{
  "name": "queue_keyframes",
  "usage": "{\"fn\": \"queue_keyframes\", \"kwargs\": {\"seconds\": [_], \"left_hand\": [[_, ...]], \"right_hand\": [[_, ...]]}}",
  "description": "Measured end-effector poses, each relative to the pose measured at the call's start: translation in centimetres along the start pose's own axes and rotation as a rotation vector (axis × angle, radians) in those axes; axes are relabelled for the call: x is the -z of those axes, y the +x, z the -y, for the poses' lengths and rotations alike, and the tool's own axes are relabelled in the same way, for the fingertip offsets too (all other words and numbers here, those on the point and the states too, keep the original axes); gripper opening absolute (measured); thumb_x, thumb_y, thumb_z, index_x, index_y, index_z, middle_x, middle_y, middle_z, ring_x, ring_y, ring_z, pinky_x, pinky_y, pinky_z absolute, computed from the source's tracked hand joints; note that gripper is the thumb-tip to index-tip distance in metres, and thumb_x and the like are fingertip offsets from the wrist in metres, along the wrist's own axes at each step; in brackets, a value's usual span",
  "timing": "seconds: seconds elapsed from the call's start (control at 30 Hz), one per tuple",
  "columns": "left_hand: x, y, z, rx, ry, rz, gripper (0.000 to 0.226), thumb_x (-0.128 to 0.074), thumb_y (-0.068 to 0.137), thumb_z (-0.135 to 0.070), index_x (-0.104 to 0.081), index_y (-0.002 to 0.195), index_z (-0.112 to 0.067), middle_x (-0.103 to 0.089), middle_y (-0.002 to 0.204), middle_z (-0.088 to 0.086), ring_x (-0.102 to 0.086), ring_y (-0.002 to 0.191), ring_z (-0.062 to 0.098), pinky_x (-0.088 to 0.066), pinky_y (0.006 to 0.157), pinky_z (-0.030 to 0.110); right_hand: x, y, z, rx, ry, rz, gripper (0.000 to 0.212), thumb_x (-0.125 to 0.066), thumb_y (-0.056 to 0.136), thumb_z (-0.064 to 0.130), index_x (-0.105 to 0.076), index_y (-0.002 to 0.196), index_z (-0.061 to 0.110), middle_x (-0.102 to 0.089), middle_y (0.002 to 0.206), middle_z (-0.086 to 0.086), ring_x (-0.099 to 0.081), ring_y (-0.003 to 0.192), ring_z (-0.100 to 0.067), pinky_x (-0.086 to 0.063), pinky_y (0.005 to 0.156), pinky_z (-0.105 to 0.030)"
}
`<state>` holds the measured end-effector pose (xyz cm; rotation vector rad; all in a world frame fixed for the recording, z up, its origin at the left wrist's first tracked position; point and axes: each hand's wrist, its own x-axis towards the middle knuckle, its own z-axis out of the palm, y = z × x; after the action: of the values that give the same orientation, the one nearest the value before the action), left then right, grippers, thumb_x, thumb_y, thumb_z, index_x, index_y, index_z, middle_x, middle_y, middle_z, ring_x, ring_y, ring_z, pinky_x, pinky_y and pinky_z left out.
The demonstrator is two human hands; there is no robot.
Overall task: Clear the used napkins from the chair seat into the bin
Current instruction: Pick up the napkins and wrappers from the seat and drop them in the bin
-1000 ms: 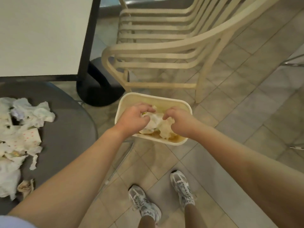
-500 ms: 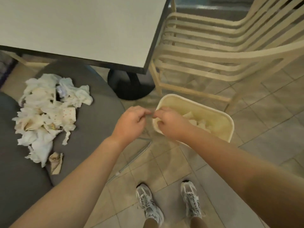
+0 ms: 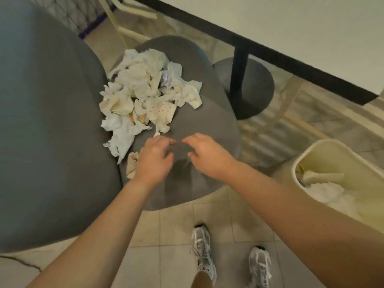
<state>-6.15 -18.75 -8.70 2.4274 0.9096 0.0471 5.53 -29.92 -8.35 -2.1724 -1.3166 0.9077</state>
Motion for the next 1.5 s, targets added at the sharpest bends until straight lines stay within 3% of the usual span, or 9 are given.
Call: {"fn": "queue_keyframes", "kwargs": {"seconds": [0.17, 0.3, 0.6, 0.73, 0.87, 1.0, 1.1, 1.27, 1.5], "left_hand": [[-0.4, -0.6, 6.9, 0.194, 0.071, -0.011, 0.039, -0.058, 0.080, -0.013, -0.061, 0.119, -0.016, -0.053, 0.127, 0.008, -0.045, 0.119, 0.032, -0.040, 0.098, 0.043], [-1.0, 0.1, 10.6, 0.386, 0.191, 0.152, 0.066, -0.066, 0.082, -0.028, -0.035, 0.139, -0.034, -0.012, 0.155, 0.003, -0.012, 0.141, 0.029, -0.030, 0.105, 0.057], [-1.1, 4.2, 15.0, 0.404, 0.302, 0.099, 0.091, -0.080, 0.070, -0.019, -0.028, 0.142, -0.035, 0.022, 0.155, 0.009, 0.007, 0.140, 0.045, -0.026, 0.109, 0.058], [-0.9, 5.0, 15.6, 0.446, 0.212, 0.105, 0.062, -0.076, 0.075, -0.017, -0.050, 0.132, -0.021, -0.002, 0.155, 0.014, -0.004, 0.137, 0.042, -0.025, 0.110, 0.049], [-1.0, 4.9, 16.5, 0.375, 0.216, 0.046, 0.032, -0.074, 0.076, -0.017, -0.067, 0.106, -0.008, -0.032, 0.145, 0.013, -0.022, 0.126, 0.040, -0.032, 0.103, 0.041], [-1.3, 5.7, 16.5, 0.227, 0.249, 0.060, 0.007, -0.067, 0.080, -0.009, -0.068, 0.077, -0.003, -0.059, 0.104, 0.011, -0.040, 0.103, 0.035, -0.038, 0.081, 0.036], [-1.9, 6.2, 16.7, 0.147, 0.176, 0.111, 0.015, -0.063, 0.077, 0.002, -0.062, 0.062, -0.002, -0.058, 0.077, 0.012, -0.053, 0.083, 0.034, -0.045, 0.071, 0.038], [-2.4, 5.8, 15.1, 0.168, 0.085, 0.053, 0.011, -0.061, 0.082, -0.001, -0.062, 0.071, -0.001, -0.054, 0.079, 0.006, -0.049, 0.083, 0.024, -0.028, 0.068, 0.022], [-1.4, 5.0, 11.1, 0.068, -0.032, -0.097, 0.006, -0.057, 0.087, -0.007, -0.063, 0.089, -0.008, -0.060, 0.090, 0.002, -0.051, 0.092, 0.022, -0.034, 0.076, 0.026]], "right_hand": [[-3.6, 5.0, 2.1, 0.044, -0.051, 0.101, 0.048, -0.050, 0.093, 0.015, -0.039, 0.140, 0.014, -0.042, 0.138, -0.011, -0.037, 0.130, -0.030, -0.035, 0.109, -0.042], [-5.8, 8.8, 2.0, 0.035, -0.101, 0.131, 0.052, -0.052, 0.093, 0.019, -0.036, 0.142, 0.015, -0.032, 0.148, -0.008, -0.028, 0.136, -0.030, -0.032, 0.112, -0.044], [-8.8, 15.3, 1.3, 0.107, -0.420, 0.058, 0.057, -0.056, 0.092, 0.025, -0.033, 0.144, 0.028, 0.006, 0.161, 0.002, 0.014, 0.146, -0.035, -0.003, 0.116, -0.058], [-9.5, 16.5, 1.1, 0.075, -0.430, 0.115, 0.035, -0.052, 0.094, 0.020, -0.049, 0.130, 0.020, -0.011, 0.157, -0.003, 0.002, 0.145, -0.039, -0.021, 0.115, -0.055], [-10.1, 15.9, 0.6, 0.072, -0.402, 0.091, 0.033, -0.054, 0.088, 0.001, -0.053, 0.120, 0.012, -0.037, 0.136, -0.007, -0.033, 0.121, -0.033, -0.049, 0.091, -0.040], [-9.6, 15.6, 0.6, 0.090, -0.410, 0.102, 0.048, -0.052, 0.077, -0.016, -0.050, 0.118, 0.008, -0.042, 0.124, -0.007, -0.036, 0.112, -0.030, -0.049, 0.082, -0.036], [-9.0, 15.0, 0.0, 0.070, -0.386, 0.103, 0.048, -0.049, 0.074, -0.022, -0.053, 0.112, 0.006, -0.045, 0.120, -0.006, -0.037, 0.108, -0.028, -0.051, 0.083, -0.040], [-7.9, 13.1, -0.6, 0.051, -0.394, 0.086, 0.047, -0.049, 0.072, -0.023, -0.052, 0.111, 0.004, -0.044, 0.117, -0.008, -0.037, 0.105, -0.027, -0.049, 0.081, -0.038], [-6.1, 10.4, 0.0, 0.059, -0.321, 0.005, 0.048, -0.053, 0.071, -0.021, -0.055, 0.113, 0.003, -0.047, 0.119, -0.011, -0.038, 0.107, -0.028, -0.042, 0.075, -0.033]]}}
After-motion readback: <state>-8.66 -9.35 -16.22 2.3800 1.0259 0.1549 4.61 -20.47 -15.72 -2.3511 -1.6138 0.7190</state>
